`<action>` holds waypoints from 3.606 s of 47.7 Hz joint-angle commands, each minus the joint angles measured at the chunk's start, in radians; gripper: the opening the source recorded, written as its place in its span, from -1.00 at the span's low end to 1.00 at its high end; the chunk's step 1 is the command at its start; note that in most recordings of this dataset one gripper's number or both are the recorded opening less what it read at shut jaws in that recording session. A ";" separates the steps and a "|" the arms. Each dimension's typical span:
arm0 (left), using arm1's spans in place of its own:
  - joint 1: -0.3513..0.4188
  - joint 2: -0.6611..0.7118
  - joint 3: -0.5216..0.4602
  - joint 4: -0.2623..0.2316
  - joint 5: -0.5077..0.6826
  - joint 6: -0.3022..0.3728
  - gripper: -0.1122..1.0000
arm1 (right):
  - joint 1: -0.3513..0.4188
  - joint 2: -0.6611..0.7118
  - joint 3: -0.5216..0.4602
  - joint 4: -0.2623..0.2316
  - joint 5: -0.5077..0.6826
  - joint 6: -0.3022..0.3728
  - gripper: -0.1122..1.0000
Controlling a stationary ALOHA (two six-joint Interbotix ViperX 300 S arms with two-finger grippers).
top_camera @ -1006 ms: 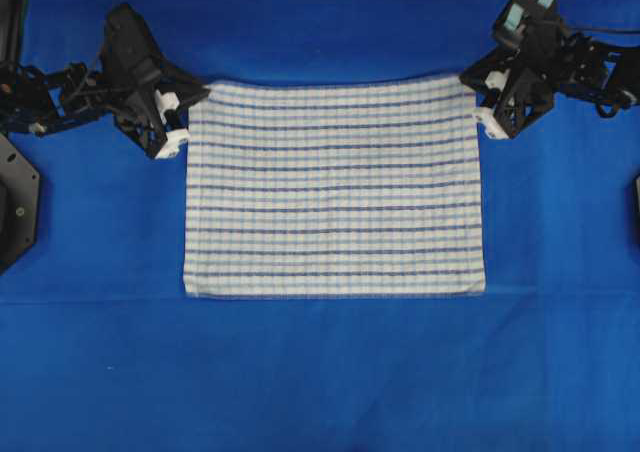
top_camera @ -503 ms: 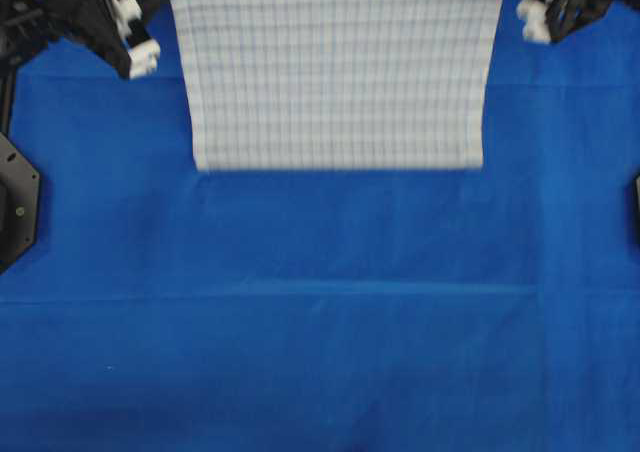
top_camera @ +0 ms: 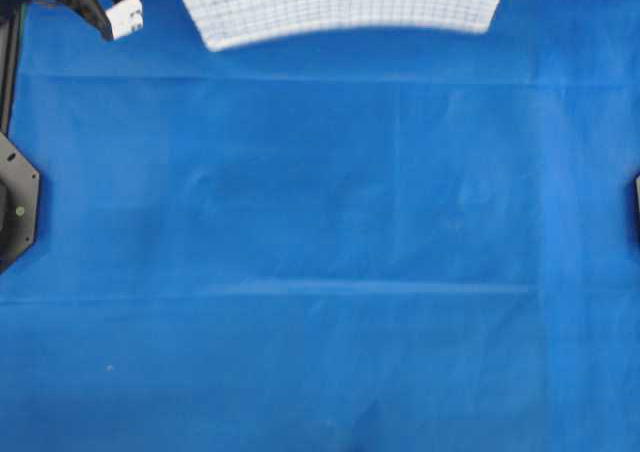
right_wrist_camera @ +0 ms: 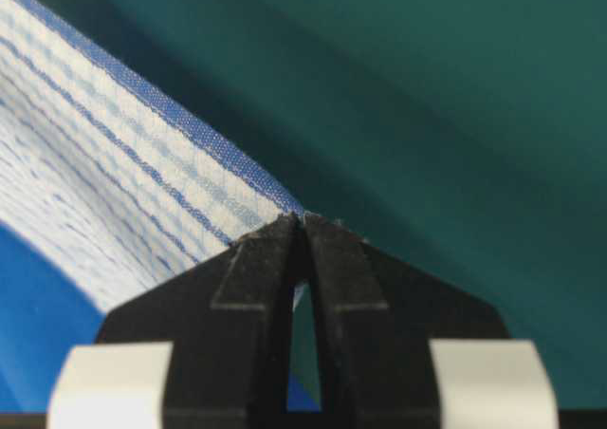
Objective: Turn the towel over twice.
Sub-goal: 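Lift the held corners up and pull them toward the far side, then swing the held edge over and lay the towel flat toward the near side, then open both grippers and withdraw them outward from the towel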
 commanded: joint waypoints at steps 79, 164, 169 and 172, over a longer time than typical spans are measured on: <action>-0.859 0.431 0.187 -0.009 0.124 -0.503 -0.74 | 0.931 0.420 0.299 0.107 -0.112 0.627 -0.71; -0.555 -0.387 0.390 -0.003 0.173 -0.256 0.64 | 0.512 -0.245 0.472 -0.391 -0.209 0.604 0.32; -0.551 -0.403 0.413 -0.003 0.160 -0.259 0.64 | 0.492 -0.250 0.514 -0.388 -0.282 0.612 0.32; -0.549 -0.407 0.411 -0.003 0.158 -0.259 0.64 | 0.488 -0.247 0.517 -0.387 -0.299 0.617 0.32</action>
